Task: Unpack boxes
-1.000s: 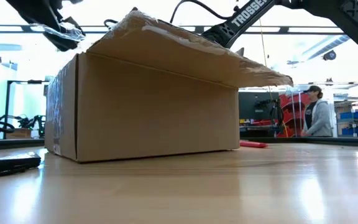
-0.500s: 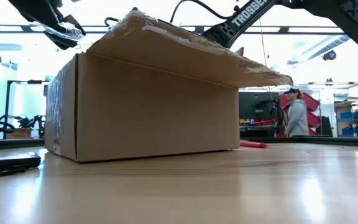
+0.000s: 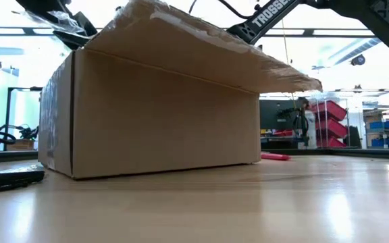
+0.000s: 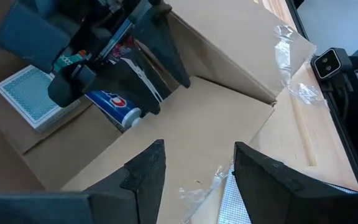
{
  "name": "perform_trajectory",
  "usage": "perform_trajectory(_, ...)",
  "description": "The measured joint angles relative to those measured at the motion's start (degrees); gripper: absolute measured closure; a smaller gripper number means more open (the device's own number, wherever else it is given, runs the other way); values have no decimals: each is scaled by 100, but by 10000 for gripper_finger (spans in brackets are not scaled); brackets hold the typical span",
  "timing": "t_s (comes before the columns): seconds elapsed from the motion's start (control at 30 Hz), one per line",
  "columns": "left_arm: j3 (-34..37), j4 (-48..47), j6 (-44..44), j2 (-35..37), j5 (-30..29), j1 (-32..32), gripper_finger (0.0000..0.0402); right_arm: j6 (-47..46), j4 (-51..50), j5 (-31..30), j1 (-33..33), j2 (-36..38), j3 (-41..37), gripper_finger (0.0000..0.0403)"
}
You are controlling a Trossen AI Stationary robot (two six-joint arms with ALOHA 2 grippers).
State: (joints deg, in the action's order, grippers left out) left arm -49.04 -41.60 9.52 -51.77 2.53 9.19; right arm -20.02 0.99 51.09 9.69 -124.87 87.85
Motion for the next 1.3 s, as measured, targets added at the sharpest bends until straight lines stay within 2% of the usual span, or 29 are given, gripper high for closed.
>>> perform_trajectory(0.27, 0, 4, -6, 0, -5, 0, 234, 303, -630, -503, 17, 1, 0, 210)
perform_trajectory(0.73, 0, -42, 24, 0, -30, 23, 233, 427, -621, -456, -85, 1, 0, 210)
perform_trajectory(1.03, 5, -723, 504, 0, 144, 404, 240, 421, -634, -473, 118, 1, 0, 210)
perform_trajectory(1.3, 225, -450, 1193, 0, 117, 1435, 244, 419, -627, -470, 142, 1, 0, 210)
